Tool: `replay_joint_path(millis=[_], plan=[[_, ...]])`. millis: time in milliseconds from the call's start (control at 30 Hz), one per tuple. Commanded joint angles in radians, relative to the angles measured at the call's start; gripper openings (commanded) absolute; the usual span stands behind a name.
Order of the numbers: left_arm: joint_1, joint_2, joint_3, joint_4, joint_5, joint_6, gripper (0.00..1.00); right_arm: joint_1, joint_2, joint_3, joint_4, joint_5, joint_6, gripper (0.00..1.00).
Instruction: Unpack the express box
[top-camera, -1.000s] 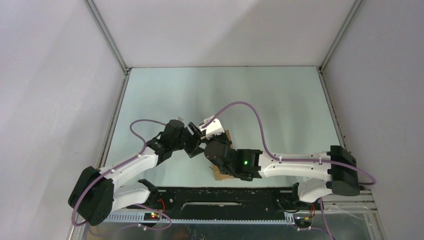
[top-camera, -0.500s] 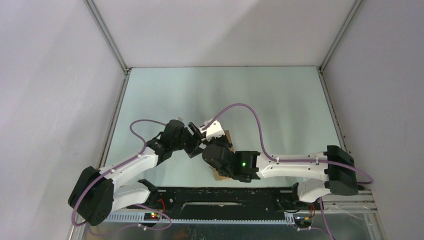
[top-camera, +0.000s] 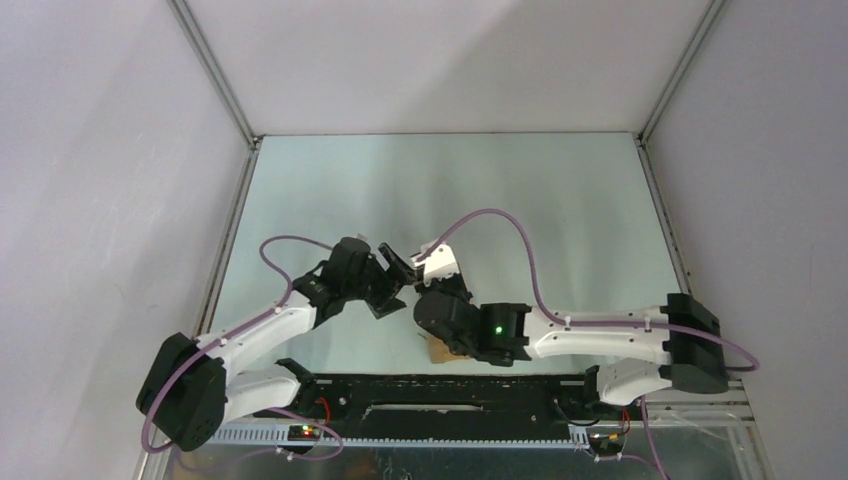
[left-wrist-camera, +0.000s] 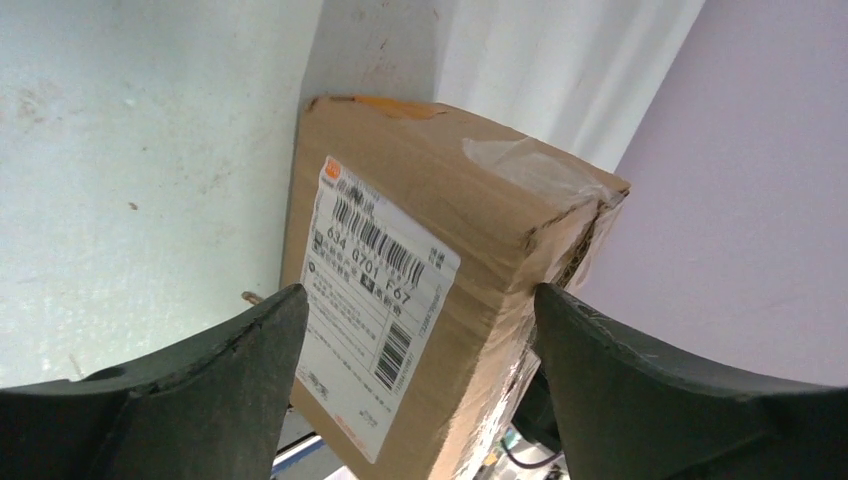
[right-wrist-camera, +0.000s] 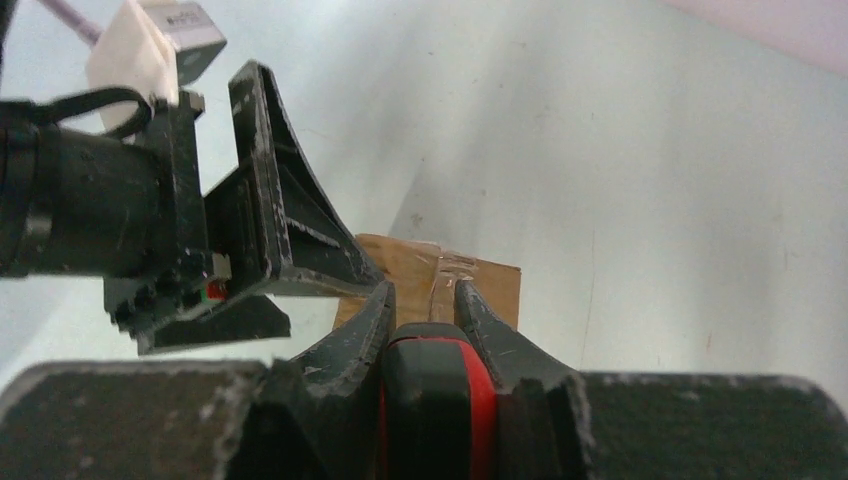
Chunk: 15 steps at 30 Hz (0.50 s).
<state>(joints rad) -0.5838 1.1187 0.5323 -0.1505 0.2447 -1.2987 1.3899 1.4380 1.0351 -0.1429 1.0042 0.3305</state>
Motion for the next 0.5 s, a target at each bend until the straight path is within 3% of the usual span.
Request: replay_joint_path(millis=[0, 200, 467], plan=[[-0.006, -0.023, 0.11, -0.127, -0.054, 0.083, 0.9, -0.002, -0.083, -0.087, 0.015, -0.112, 0.056, 0.0], [-0.007, -0.017, 0.234, -0.268, -0.026, 0.215, 0.94, -0.034, -0.13, -0.174, 0.224, -0.226, -0.065, 0.0], [-0.005, 0.03, 0.323, -0.486, -0.048, 0.315, 0.88, -0.141, -0.187, -0.264, 0.438, -0.454, -0.197, 0.0]])
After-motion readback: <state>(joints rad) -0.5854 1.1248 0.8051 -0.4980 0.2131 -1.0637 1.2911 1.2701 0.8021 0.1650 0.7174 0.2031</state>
